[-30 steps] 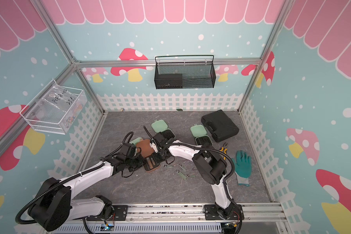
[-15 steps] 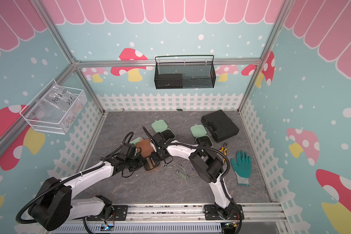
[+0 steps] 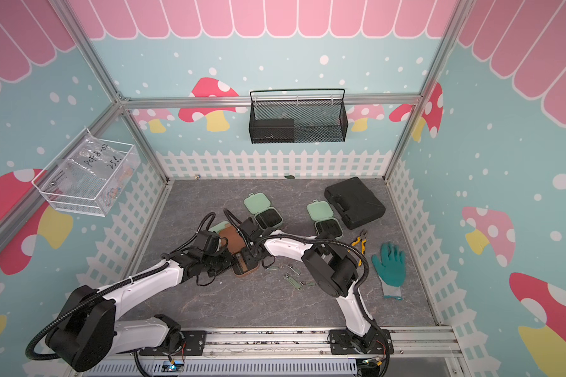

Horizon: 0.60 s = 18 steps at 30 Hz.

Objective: Organize nail clipper sets
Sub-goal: Place the nail clipper in the storage box.

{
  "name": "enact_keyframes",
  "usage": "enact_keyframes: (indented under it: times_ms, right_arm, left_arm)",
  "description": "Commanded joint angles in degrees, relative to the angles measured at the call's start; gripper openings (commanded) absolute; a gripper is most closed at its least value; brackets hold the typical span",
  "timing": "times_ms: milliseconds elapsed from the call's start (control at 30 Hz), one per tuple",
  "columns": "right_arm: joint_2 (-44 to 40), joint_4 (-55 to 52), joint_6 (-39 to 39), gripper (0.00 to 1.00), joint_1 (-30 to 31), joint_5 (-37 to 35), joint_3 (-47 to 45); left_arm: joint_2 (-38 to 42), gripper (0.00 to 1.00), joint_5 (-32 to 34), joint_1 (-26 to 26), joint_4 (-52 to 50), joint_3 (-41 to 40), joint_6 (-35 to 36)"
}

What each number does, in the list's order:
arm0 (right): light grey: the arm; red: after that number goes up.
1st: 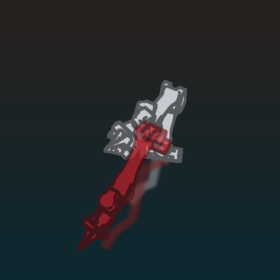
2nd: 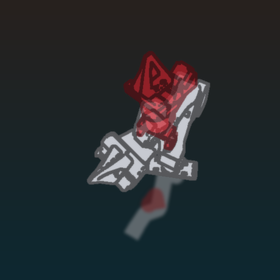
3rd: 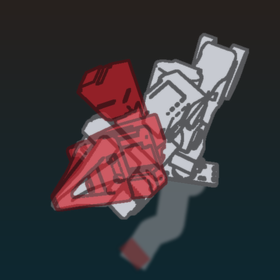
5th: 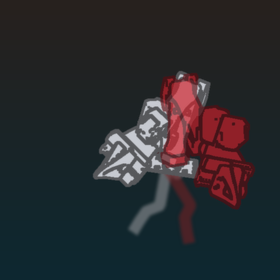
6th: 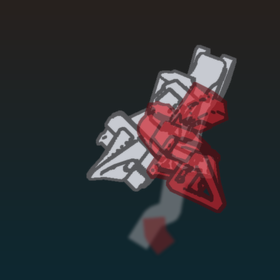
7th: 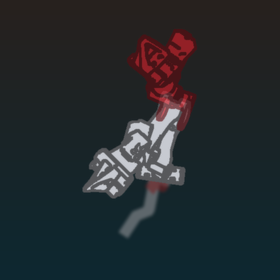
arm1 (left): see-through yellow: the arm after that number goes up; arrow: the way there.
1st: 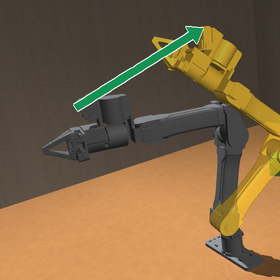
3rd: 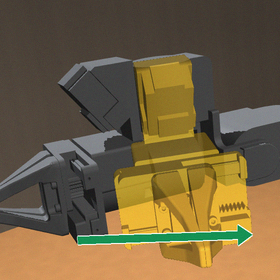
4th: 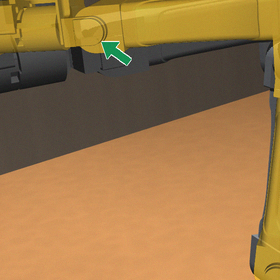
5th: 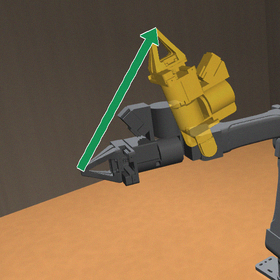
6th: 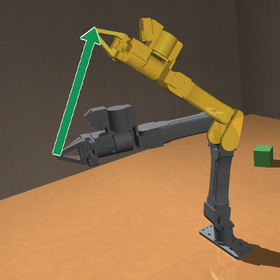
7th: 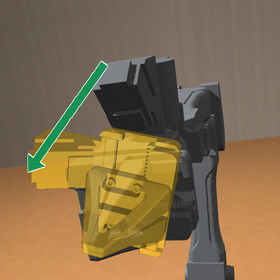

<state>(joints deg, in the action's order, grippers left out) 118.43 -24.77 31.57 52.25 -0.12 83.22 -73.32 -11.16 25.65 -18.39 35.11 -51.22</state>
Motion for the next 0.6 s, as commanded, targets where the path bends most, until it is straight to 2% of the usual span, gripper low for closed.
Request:
enact_keyframes:
  times_ms: [0, 400, 567]
  right_arm:
    - [3.28, -4.54, 1.75, 0.07, 0.83, -4.92, -3.78]
    - [4.63, -3.7, 3.5, 0.07, 2.42, -6.81, -8.1]
    - [3.1, -5.48, 2.22, 0.18, 2.42, -7.19, -4.99]
  left_arm:
    - [-0.36, 0.22, 0.44, 0.19, 0.9, -0.92, -0.37]
    - [0.17, 0.22, 0.37, 0.19, 0.9, -1.17, -0.46]
    - [0.23, 0.22, 0.28, 0.19, 0.92, -1.14, -0.53]
